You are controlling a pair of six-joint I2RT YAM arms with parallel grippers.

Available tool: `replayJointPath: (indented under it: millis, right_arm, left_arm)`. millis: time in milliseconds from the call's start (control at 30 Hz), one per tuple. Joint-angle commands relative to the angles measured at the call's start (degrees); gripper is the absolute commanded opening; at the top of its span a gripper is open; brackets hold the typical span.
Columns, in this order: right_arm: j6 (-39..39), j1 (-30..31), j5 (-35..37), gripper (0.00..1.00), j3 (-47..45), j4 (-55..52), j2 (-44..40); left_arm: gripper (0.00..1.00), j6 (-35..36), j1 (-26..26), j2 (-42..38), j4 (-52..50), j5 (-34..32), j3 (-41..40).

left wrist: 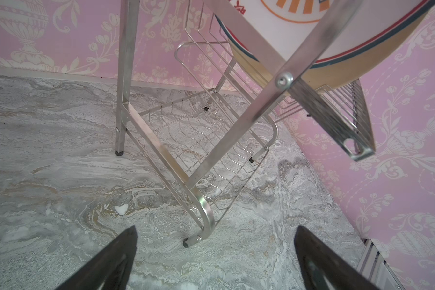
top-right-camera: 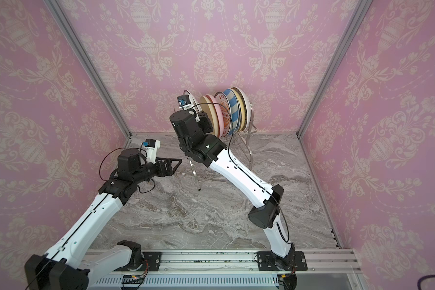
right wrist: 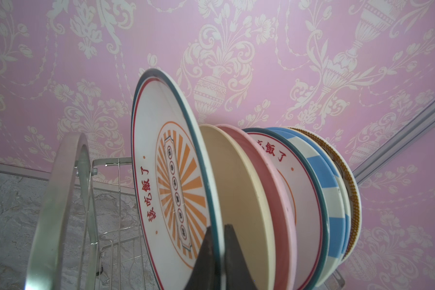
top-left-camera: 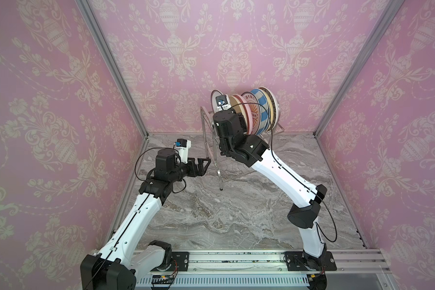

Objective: Load plates into a dish rack
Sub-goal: Place the plate on the dish rack.

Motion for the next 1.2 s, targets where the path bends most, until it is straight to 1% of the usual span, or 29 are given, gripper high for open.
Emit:
replayJointPath:
  millis: [0, 200, 500, 933, 1167]
  right_arm:
    - [-0.8, -0.3, 2.7, 0.0, 2.0, 3.2, -1.2]
    - [-5.8, 0.5, 4.6, 0.0, 2.2, 7.3, -1.0]
    - [0.5, 0.3, 3.7, 0.0, 2.2, 1.7, 0.5]
    - [5.1, -0.8, 1.1, 0.0, 2.1, -2.6, 1.9]
    - [5.4, -1.0, 1.4, 0.0, 2.1, -3.4, 2.4]
  left_arm:
    - [0.99, 1.1, 0.6, 0.4, 0.4, 1.4, -0.1]
    - [0.99, 0.8, 0.6, 1.2, 1.2, 2.0, -0.1]
    - [0.99, 1.0, 0.6, 0.4, 0.6, 2.3, -0.4]
    - [0.99, 1.1, 0.7, 0.4, 0.3, 2.0, -0.7]
    - [0.99, 1.2, 0.7, 0.4, 0.2, 2.1, -0.7]
